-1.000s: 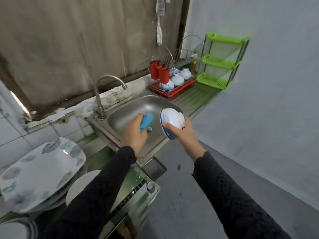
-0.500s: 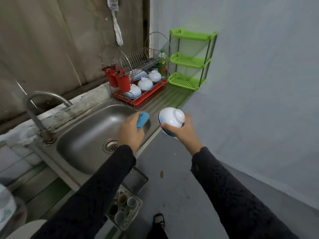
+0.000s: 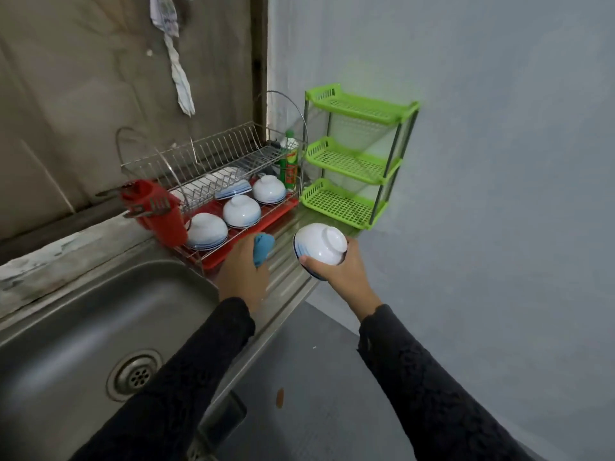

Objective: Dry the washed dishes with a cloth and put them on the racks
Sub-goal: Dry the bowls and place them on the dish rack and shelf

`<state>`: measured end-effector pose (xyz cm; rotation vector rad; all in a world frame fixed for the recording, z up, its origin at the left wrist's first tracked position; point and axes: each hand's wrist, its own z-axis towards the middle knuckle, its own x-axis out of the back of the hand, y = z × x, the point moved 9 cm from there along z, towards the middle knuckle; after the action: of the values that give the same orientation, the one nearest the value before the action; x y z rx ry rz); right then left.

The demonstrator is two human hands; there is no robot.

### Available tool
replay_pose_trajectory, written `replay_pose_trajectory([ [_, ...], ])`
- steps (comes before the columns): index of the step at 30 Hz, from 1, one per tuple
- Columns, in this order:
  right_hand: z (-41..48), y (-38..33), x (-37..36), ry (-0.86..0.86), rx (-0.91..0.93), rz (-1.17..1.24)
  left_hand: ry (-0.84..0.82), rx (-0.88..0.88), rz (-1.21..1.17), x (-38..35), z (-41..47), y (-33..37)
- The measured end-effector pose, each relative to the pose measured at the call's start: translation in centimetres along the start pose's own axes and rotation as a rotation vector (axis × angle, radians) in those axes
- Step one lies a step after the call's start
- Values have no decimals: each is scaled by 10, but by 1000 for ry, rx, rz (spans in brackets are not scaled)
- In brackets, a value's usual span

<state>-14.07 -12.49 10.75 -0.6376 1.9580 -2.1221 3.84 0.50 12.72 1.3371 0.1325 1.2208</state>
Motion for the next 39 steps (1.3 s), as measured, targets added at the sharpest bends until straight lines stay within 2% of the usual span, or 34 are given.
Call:
replay_pose_trajectory([
  [8,78,38,8,-64,-47,122,39,121,-60,-49,29,-21],
  [15,144,56,-5,-272,-52,150,278,269,30,-56,47,-35],
  [21,186,61,-23,-411,-27,83,457,257,34,-60,42,-18],
  [26,198,60,-74,-509,17,42,556,282,160,-39,31,-27],
  [30,198,47,-119,-580,94,1,533,291,242,-29,47,-39],
  [34,200,30,-162,-602,254,-76,502,333,302,-16,71,-58],
  [39,216,14,-204,-623,425,-155,478,305,351,-9,89,-70],
])
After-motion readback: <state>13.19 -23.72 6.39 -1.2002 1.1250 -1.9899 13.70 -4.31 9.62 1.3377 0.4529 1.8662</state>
